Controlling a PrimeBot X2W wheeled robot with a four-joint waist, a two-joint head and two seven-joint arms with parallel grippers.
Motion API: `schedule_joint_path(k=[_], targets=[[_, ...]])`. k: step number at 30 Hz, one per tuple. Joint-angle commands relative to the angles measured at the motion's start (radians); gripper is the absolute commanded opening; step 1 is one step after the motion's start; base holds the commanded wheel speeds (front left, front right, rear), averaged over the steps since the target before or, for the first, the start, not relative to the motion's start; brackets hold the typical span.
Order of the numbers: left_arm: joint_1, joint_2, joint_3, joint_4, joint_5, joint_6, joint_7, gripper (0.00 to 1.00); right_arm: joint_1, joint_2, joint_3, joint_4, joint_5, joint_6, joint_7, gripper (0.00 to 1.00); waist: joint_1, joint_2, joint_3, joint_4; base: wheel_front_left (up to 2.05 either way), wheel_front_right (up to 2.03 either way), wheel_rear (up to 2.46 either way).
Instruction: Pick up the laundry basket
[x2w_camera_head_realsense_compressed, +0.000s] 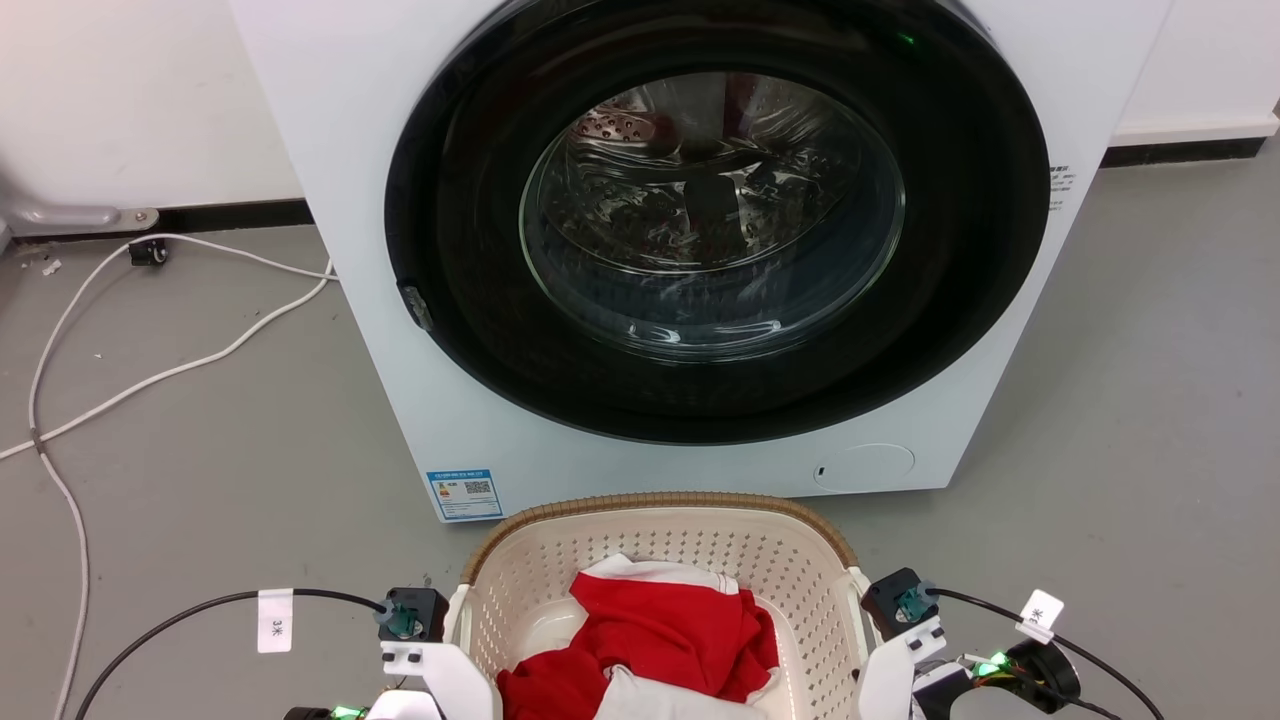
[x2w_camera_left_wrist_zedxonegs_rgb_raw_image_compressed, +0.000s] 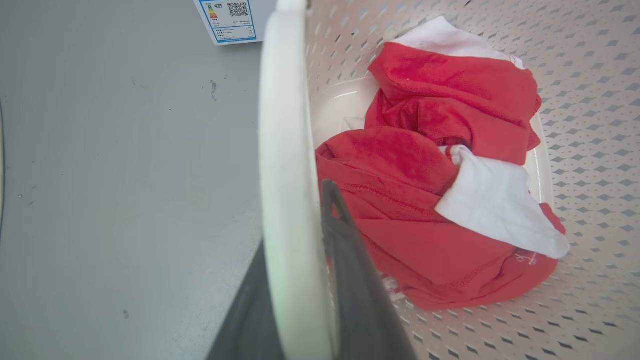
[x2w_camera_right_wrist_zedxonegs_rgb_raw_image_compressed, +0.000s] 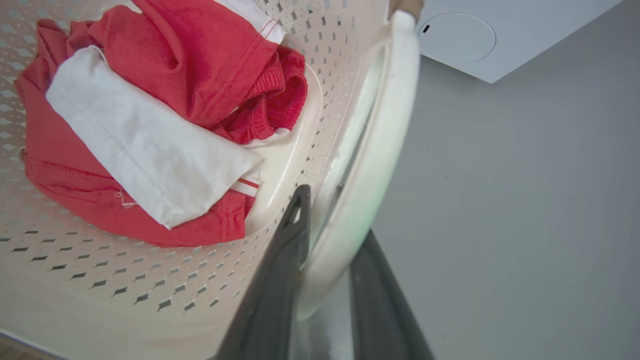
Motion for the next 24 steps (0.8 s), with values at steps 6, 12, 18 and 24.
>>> schedule_joint_path(k=[6,12,18,24], targets=[[0.001,0.006,-0.017,-0.003,-0.014,-0.005,-0.009,0.0,-0.007,-0.008,0.017,0.001,0.012,-0.001,-0.003,0.0,0.0,-0.0001,0.002,-0.003,0.0,0.0,0.0],[0.003,0.01,-0.027,-0.001,-0.029,-0.004,-0.012,0.0,-0.009,-0.011,0.029,0.001,0.023,-0.001,0.003,0.0,0.0,-0.0001,0.0,-0.008,0.0,0.0,0.0],[0.003,0.015,-0.038,0.001,-0.038,-0.004,-0.015,0.0,-0.009,-0.014,0.036,0.002,0.032,-0.001,0.003,0.0,0.0,-0.0001,0.001,-0.011,0.0,0.0,0.0],[-0.001,0.016,-0.048,0.001,-0.05,-0.004,-0.017,0.0,-0.009,-0.016,0.042,0.002,0.039,-0.001,0.003,0.0,0.0,-0.0001,0.003,-0.012,0.0,0.0,0.0]])
